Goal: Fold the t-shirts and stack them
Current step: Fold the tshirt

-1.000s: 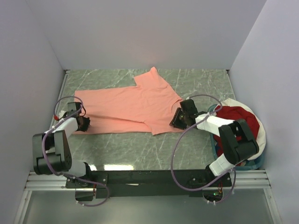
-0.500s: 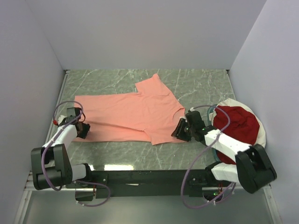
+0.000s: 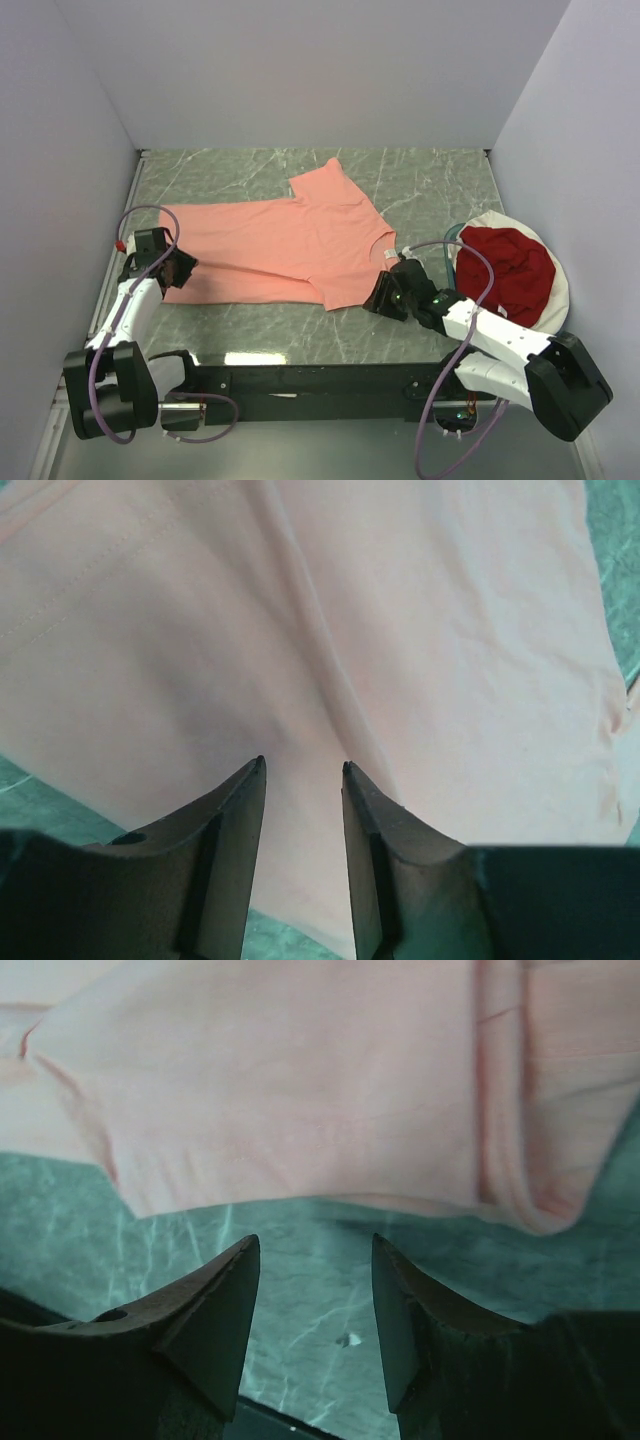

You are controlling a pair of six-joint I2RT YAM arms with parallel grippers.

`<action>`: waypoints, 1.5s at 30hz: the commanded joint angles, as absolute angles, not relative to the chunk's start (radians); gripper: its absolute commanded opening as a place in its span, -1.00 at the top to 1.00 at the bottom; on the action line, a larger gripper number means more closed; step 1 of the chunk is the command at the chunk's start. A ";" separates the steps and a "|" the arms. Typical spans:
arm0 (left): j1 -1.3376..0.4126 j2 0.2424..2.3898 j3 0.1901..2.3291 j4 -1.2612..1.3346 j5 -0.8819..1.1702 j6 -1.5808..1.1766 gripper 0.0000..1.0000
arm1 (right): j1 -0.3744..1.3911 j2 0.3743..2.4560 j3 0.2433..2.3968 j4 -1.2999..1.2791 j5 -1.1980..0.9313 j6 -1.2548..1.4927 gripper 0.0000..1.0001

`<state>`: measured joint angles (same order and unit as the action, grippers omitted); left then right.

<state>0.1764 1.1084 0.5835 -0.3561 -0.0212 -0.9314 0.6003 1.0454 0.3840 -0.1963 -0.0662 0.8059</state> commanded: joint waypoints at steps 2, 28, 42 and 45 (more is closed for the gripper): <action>0.179 1.068 0.601 -0.334 0.025 -0.882 0.15 | 0.607 1.016 0.387 -0.195 0.051 0.835 -0.10; 0.179 1.086 0.589 -0.330 0.049 -0.862 0.15 | 0.486 1.039 0.463 -0.252 0.141 0.770 -0.09; 0.179 1.088 0.589 -0.334 0.043 -0.864 0.15 | 0.488 1.061 0.468 -0.236 0.127 0.775 0.06; 0.179 1.088 0.589 -0.334 0.044 -0.864 0.14 | 0.486 1.075 0.468 -0.227 0.132 0.775 0.10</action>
